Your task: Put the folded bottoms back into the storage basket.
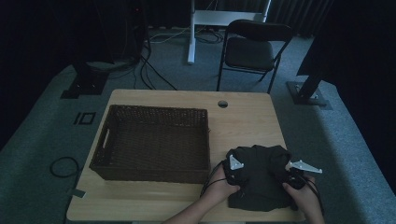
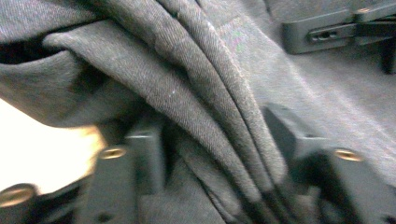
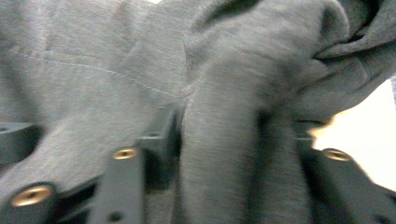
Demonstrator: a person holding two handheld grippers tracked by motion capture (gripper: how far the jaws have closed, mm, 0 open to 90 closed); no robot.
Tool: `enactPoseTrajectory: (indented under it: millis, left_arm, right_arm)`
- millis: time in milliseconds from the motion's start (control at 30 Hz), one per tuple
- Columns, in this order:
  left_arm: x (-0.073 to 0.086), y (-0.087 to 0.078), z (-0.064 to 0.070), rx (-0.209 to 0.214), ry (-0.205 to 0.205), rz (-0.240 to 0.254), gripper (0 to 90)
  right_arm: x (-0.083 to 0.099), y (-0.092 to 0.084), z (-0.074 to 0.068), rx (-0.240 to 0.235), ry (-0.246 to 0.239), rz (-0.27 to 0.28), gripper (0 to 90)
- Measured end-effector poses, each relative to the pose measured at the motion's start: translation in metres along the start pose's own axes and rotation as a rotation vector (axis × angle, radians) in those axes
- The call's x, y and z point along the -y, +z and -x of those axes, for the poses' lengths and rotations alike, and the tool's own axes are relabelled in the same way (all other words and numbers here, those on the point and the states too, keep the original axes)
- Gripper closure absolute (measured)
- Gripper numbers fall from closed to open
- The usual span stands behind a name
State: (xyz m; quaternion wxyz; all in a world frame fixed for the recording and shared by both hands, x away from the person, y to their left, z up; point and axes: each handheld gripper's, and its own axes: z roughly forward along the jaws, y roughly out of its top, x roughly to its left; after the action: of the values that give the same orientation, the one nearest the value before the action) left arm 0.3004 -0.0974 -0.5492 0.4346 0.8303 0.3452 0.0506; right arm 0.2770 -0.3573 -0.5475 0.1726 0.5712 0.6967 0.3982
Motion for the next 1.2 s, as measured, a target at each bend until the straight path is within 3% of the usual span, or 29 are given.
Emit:
enactPoseTrajectory:
  millis: [33, 167, 233, 600, 933, 1200]
  left_arm:
    - [0.0, 0.0, 0.001, 0.007, -0.001, 0.005, 55.7]
    - [-0.004, -0.002, 0.006, -0.015, 0.033, 0.002, 64.5]
    - [-0.008, -0.004, 0.008, -0.026, 0.059, -0.003, 66.1]
    - [-0.025, -0.017, 0.013, 0.006, 0.064, -0.002, 68.4]
    - [-0.051, -0.04, 0.02, 0.025, 0.101, 0.049, 68.7]
    - [-0.072, -0.061, 0.016, 0.039, 0.113, 0.08, 68.6]
  right_arm:
    - [-0.001, -0.001, -0.001, -0.004, 0.006, -0.001, 58.1]
    - [-0.003, -0.002, -0.008, 0.034, -0.032, -0.014, 61.7]
    - [-0.005, -0.004, -0.009, 0.037, -0.015, -0.016, 62.9]
    - [-0.015, -0.017, -0.013, 0.039, 0.005, -0.008, 64.4]
    - [-0.034, -0.04, -0.017, 0.024, 0.007, 0.066, 64.7]
    - [-0.053, -0.056, -0.024, 0.014, 0.006, 0.123, 64.8]
